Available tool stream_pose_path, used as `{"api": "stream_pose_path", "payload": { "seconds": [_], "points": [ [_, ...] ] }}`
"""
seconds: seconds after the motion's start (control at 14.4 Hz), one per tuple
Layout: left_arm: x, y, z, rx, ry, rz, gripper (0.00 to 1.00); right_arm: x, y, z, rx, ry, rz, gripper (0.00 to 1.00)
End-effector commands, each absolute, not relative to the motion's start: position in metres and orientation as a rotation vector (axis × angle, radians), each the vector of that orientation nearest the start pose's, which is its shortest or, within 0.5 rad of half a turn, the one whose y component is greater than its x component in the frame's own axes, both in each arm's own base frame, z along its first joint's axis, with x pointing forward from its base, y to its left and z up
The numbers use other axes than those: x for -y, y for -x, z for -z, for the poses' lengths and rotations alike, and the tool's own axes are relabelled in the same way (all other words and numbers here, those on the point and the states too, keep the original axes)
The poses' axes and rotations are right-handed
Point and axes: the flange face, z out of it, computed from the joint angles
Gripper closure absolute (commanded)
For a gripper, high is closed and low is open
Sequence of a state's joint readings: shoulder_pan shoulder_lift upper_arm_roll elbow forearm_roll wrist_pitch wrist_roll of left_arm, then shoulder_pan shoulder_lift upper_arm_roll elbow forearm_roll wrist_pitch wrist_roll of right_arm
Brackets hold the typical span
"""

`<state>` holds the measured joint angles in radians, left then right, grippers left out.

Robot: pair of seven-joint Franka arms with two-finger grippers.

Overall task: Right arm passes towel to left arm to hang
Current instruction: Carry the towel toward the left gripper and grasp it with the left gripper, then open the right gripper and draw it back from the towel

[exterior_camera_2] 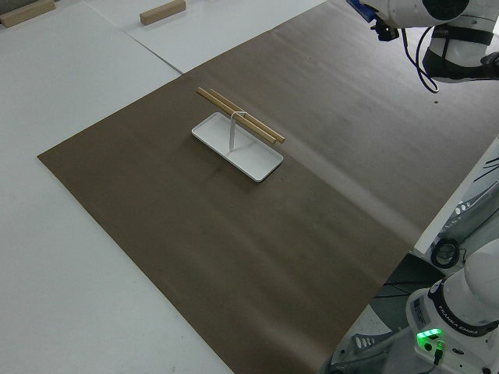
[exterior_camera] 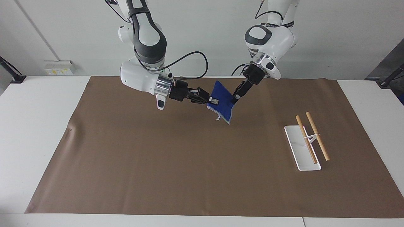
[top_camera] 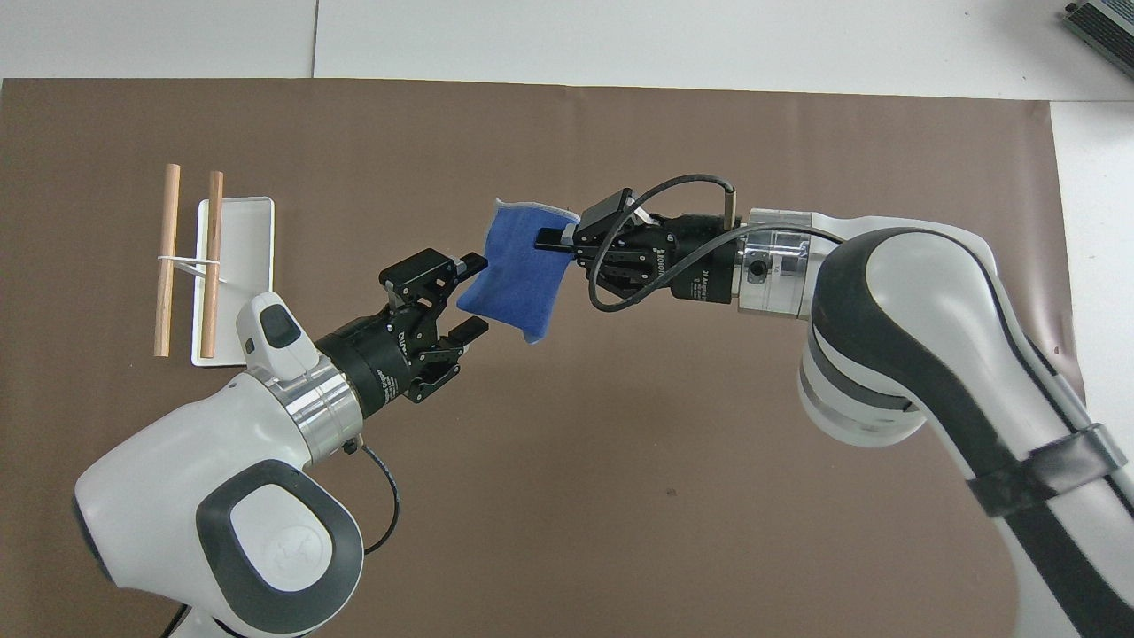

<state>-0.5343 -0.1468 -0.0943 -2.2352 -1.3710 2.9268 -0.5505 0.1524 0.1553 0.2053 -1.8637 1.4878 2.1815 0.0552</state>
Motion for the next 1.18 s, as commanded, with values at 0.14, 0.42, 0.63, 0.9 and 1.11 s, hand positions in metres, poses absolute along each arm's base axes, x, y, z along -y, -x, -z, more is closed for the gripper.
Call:
{"api": "stream_pose_path", "payload": {
  "seconds": [0.14, 0.42, 0.63, 0.9, 1.11],
  "points": [
    [0.264, -0.472, -0.498, -1.194, -1.723, -0.167, 0.93, -0.249, -0.577, -0.481, -0.557, 1.774, -0.158, 1.00],
    [0.264, -0.477, -0.502, -1.189, -1.718, -0.178, 1.00, -0.248, -0.577, -0.481, -0.559, 1.775, -0.157, 1.00],
    [0.261, -0.479, -0.502, -1.191, -1.720, -0.196, 1.00, -0.247, -0.577, -0.480, -0.559, 1.788, -0.158, 1.00],
    [0.258, -0.481, -0.503, -1.193, -1.719, -0.224, 1.00, -0.235, -0.582, -0.478, -0.484, 1.968, -0.062, 0.00],
    [0.249, -0.486, -0.499, -1.194, -1.732, -0.281, 1.00, -0.220, -0.588, -0.481, -0.369, 2.219, 0.077, 0.00]
  ]
}}
